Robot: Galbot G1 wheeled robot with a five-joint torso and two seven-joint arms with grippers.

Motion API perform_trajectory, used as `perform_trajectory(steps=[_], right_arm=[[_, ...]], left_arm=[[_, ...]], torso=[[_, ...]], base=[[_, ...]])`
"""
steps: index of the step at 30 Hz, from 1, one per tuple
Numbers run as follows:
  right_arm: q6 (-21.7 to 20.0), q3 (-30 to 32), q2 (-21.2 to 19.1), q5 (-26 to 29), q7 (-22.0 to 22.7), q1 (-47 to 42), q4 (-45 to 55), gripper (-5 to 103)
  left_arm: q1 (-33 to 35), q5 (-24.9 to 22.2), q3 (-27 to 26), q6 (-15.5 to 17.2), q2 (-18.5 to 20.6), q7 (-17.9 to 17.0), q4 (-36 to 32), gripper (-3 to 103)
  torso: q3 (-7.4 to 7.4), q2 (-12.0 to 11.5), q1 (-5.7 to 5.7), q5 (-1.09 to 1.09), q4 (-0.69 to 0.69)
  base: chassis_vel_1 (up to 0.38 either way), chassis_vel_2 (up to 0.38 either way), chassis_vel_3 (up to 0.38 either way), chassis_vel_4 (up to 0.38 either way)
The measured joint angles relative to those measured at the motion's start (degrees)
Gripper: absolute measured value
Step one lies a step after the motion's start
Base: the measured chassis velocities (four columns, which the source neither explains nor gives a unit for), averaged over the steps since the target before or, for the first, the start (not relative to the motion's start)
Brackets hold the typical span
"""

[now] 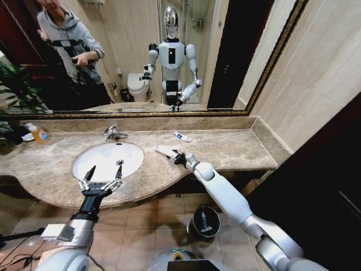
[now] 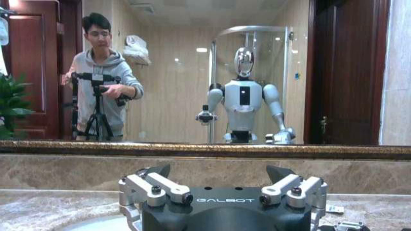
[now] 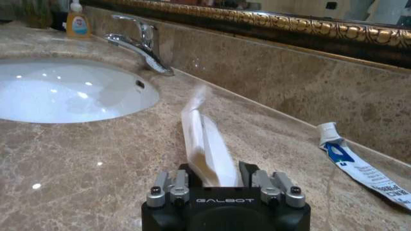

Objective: Pick up the trash from the sink and place it in the trash bin.

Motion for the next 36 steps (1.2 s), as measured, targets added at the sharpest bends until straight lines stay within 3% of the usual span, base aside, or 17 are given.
perform_trajectory(steps=[3, 7, 8, 10, 17, 27, 32, 36], right_arm=[[-0.06, 0.0, -0.05, 0.0, -0.02, -0.04, 0.29, 38], [-0.14, 0.02, -0.15, 0.04, -0.02, -0.04, 0.57, 29], [-0.18, 0.1, -0.31, 0.09, -0.02, -0.05, 0.83, 21], [-0.19, 0.16, -0.38, 0.13, -0.02, -0.09, 0.97, 21], [-0.24, 1.55, -1.65, 0.66, -0.02, -1.31, 2.73, 1], [-0.1, 5.49, -3.29, 1.98, 0.26, -5.21, 7.49, 0], [-0.26, 10.45, -5.41, 5.94, 2.12, -10.07, 12.91, 0], [-0.03, 18.44, -8.72, 11.63, 4.1, -17.68, 19.88, 0]], left_arm=[[0.0, 0.0, 0.0, 0.0, 0.0, 0.0, 0.0, 100], [0.0, 0.0, 0.0, 0.0, 0.0, 0.0, 0.0, 100], [0.0, 0.0, 0.0, 0.0, 0.0, 0.0, 0.0, 100], [0.0, 0.0, 0.0, 0.0, 0.0, 0.0, 0.0, 100], [0.0, 0.0, 0.0, 0.0, 0.0, 0.0, 0.0, 100], [0.0, 0.0, 0.0, 0.0, 0.0, 0.0, 0.0, 100], [0.0, 0.0, -0.01, 0.0, 0.0, -0.01, 0.0, 100], [0.0, 0.0, -0.01, 0.0, 0.0, -0.02, 0.0, 100]], torso=[[0.0, 0.0, 0.0, 0.0, 0.0], [0.0, 0.0, 0.0, 0.0, 0.0], [0.0, 0.0, 0.0, 0.0, 0.0], [0.0, 0.0, 0.0, 0.0, 0.0], [0.0, 0.0, 0.0, 0.0, 0.0], [0.0, 0.0, 0.0, 0.01, 0.01], [0.0, 0.0, 0.0, 0.01, 0.01], [0.0, 0.0, 0.0, 0.01, 0.0]], base=[[0.0, 0.0, 0.0, 0.0], [0.0, 0.0, 0.0, 0.0], [0.0, 0.0, 0.0, 0.0], [0.0, 0.0, 0.0, 0.0], [0.0, 0.0, 0.0, 0.0], [0.0, 0.0, 0.0, 0.0], [0.0, 0.0, 0.0, 0.0], [0.0, 0.0, 0.0, 0.0]])
